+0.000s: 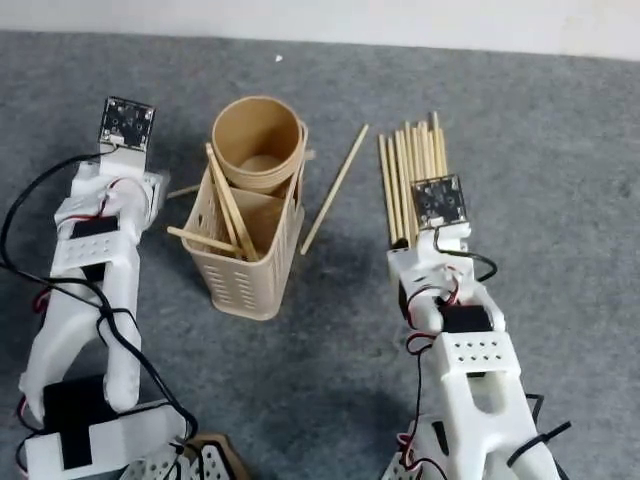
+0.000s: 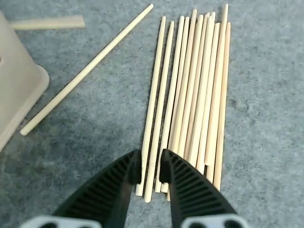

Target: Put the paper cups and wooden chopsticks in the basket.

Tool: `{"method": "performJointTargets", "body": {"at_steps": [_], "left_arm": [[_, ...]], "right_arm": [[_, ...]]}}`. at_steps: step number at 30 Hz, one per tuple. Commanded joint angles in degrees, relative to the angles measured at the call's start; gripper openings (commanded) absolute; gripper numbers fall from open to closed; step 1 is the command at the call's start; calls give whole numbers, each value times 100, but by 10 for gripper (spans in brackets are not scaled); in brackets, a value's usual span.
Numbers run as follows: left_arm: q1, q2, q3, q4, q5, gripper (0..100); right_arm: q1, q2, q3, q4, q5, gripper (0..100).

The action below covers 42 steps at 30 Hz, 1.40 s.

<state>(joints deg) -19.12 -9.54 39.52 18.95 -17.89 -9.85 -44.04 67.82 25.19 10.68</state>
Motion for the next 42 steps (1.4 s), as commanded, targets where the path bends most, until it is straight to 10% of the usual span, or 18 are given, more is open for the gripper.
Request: {"method": "performJointTargets", "body": {"at_steps": [1, 6, 15, 21, 33, 42], "left_arm": [[242, 303, -1042, 1389, 53, 272], [330, 2343, -4251, 4545, 431, 264], [145, 6185, -10941, 8000, -2127, 242], [198, 8013, -13534, 8105, -2875, 242], [207, 9112, -13490, 7684, -3086, 229], [189, 9490, -13490, 7420, -3112, 4]], "right_arm": [[31, 4, -22, -75, 26, 83], [31, 4, -22, -57, 26, 83], [31, 4, 66, -66, 26, 83], [31, 4, 66, -66, 35, 83], [31, 4, 66, -75, 44, 83], [31, 4, 66, -75, 44, 83]]}}
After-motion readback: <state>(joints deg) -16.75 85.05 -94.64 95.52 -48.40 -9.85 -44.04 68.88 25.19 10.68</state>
